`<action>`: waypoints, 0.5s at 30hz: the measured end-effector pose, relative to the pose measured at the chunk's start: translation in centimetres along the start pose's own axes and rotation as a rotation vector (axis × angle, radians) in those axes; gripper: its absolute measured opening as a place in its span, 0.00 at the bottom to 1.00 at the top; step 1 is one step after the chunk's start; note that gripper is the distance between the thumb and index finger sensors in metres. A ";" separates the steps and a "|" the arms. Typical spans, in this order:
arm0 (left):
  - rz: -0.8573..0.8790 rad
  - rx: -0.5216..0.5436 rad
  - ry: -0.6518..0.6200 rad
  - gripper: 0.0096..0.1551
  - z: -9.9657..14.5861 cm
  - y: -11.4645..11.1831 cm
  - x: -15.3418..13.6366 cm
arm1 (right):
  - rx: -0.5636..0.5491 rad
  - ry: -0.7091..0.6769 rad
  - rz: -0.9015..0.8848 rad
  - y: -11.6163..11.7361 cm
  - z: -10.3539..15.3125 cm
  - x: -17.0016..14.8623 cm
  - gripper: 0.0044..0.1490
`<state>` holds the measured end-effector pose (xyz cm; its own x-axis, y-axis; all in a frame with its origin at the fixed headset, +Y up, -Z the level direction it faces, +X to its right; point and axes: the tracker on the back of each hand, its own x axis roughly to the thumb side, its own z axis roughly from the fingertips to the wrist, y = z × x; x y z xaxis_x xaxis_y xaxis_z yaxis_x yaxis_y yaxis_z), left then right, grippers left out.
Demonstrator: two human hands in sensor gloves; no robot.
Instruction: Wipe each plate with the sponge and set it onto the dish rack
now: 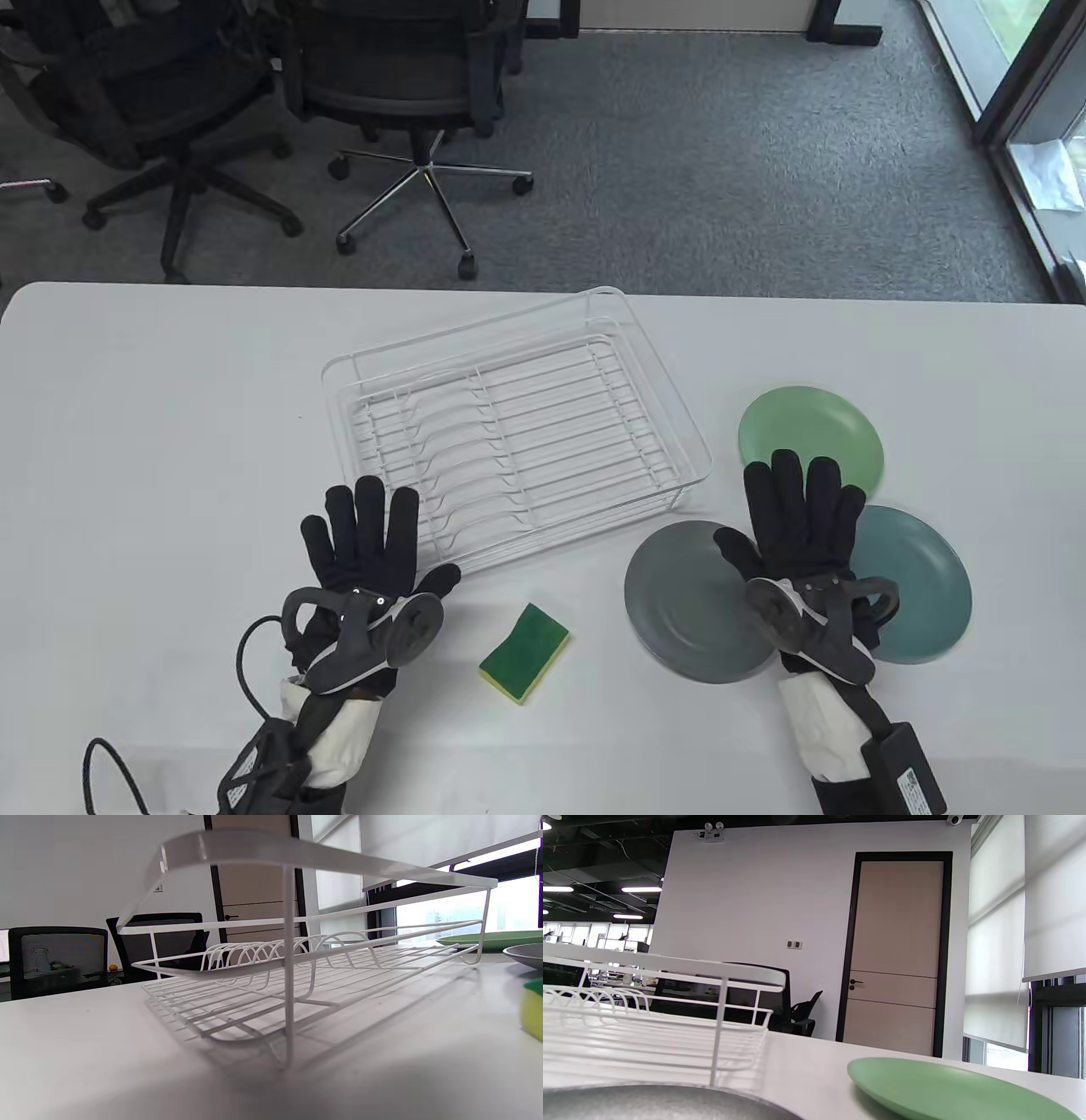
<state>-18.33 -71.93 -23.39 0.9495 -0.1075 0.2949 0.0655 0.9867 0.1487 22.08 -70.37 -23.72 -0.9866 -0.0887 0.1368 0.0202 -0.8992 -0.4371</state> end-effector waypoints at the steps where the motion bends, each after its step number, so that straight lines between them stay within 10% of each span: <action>1: 0.001 0.000 0.001 0.57 0.0 0.0 0.0 | 0.000 -0.001 -0.003 0.0 0.0 0.0 0.47; 15: 0.001 0.003 -0.007 0.56 0.0 -0.1 0.1 | -0.002 0.009 -0.011 0.0 -0.1 -0.1 0.47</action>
<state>-18.27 -72.02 -23.36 0.9475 -0.1075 0.3013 0.0636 0.9864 0.1517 22.18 -70.30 -23.78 -0.9881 -0.0750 0.1340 0.0089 -0.8991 -0.4377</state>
